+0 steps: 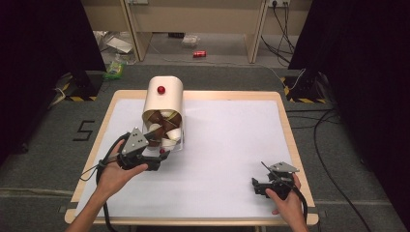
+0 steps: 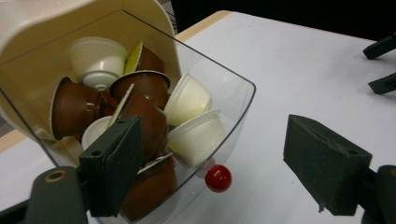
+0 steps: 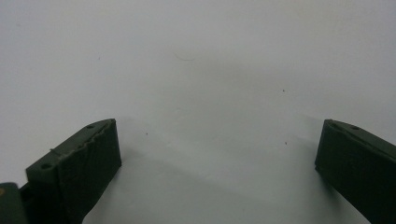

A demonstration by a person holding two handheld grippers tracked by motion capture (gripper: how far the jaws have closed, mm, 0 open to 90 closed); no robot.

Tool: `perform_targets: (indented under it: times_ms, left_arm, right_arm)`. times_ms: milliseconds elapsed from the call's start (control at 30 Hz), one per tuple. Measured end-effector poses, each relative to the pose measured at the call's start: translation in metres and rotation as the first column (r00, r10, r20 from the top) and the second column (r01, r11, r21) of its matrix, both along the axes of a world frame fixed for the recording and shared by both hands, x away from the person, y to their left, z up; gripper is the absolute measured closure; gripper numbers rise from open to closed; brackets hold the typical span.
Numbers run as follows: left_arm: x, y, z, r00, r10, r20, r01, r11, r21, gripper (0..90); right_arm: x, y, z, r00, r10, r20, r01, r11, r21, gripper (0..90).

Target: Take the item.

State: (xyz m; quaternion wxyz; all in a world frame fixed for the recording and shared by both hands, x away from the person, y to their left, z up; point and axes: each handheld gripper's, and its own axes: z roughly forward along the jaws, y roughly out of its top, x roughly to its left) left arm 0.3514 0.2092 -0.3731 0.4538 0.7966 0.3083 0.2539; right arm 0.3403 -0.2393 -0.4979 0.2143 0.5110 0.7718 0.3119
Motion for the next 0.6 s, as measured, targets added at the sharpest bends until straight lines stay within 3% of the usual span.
perform_targets:
  times_ms: [267,600]
  left_arm:
    - [0.004,0.007,0.007,0.9997,0.016,0.02,-0.016,0.9999,0.001,19.9]
    - [0.02,0.012,0.007,0.9987,0.05,0.007,-0.05,0.9988,0.0,20.4]
  right_arm:
    - [0.0,0.0,0.0,1.0,0.0,0.0,0.0,1.0,0.0,0.7]
    - [0.0,0.0,0.0,1.0,-0.002,-0.001,0.002,1.0,0.001,0.7]
